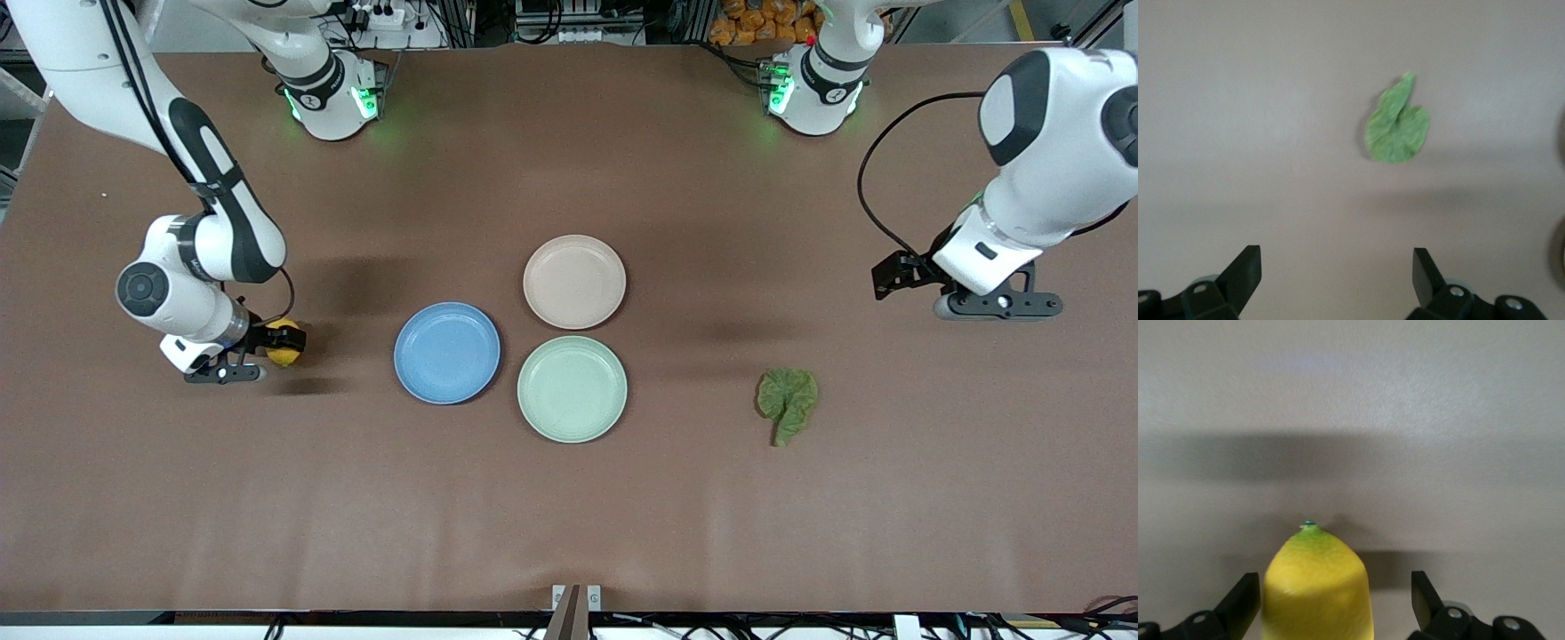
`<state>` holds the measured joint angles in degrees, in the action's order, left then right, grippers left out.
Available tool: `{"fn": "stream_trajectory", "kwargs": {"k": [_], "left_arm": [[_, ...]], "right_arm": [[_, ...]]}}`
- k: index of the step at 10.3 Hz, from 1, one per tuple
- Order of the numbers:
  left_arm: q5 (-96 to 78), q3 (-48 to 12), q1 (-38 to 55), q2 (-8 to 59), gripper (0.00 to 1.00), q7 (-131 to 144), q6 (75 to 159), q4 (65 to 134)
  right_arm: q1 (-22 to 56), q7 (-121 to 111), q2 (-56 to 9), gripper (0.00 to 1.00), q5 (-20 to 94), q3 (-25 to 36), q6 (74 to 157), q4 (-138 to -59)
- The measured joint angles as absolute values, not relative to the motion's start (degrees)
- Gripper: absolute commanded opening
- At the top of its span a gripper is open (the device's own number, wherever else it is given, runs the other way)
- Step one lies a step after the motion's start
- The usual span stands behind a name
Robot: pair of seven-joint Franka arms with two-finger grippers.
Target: Pick lemon and lettuce from blue and beige plates
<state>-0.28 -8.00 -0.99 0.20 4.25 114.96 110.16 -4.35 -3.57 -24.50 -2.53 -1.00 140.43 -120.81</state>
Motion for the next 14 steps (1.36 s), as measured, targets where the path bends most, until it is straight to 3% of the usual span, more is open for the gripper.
{"fn": "stream_trajectory", "kwargs": {"k": [8, 14], "left_arm": [[-0.3, -8.0, 0.2, 0.0, 1.0, 4.2, 94.9, 91.9], [-0.3, -8.0, 0.2, 0.0, 1.0, 4.2, 89.8, 87.2]], "right_arm": [[-4.3, -3.0, -13.1, 1.0, 0.4, -0.4, 112.6, -110.7], [-3.8, 0.3, -7.7, 1.0, 0.7, -0.3, 105.9, -106.0]]}}
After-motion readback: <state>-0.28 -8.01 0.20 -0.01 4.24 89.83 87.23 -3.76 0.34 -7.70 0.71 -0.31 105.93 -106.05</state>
